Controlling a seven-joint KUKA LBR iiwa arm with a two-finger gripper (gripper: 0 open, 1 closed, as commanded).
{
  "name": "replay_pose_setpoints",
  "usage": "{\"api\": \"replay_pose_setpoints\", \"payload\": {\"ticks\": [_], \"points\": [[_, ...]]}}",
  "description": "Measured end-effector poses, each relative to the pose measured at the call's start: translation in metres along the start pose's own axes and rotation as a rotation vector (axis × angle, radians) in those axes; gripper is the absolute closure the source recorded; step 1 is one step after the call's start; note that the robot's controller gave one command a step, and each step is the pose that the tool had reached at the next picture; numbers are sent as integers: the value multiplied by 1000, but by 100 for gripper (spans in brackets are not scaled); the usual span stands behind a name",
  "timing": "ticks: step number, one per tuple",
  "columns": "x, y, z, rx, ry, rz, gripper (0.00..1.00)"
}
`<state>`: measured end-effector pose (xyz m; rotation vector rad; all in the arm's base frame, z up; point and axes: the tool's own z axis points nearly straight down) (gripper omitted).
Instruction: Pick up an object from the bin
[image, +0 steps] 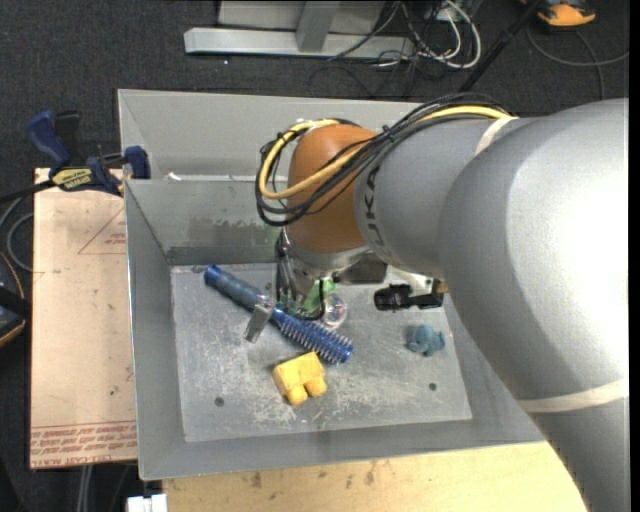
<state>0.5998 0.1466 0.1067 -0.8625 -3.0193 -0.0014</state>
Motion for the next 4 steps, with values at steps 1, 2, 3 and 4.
{"api": "replay_pose_setpoints", "payload": {"ticks": [1,2,3,4], "points": [[-7,-6,11,-7,-11,161,0],[0,-5,26,-26,-23,379,0],[4,-5,28,-19,-11,379,100],[3,-4,-86,-6,-5,375,100]]}}
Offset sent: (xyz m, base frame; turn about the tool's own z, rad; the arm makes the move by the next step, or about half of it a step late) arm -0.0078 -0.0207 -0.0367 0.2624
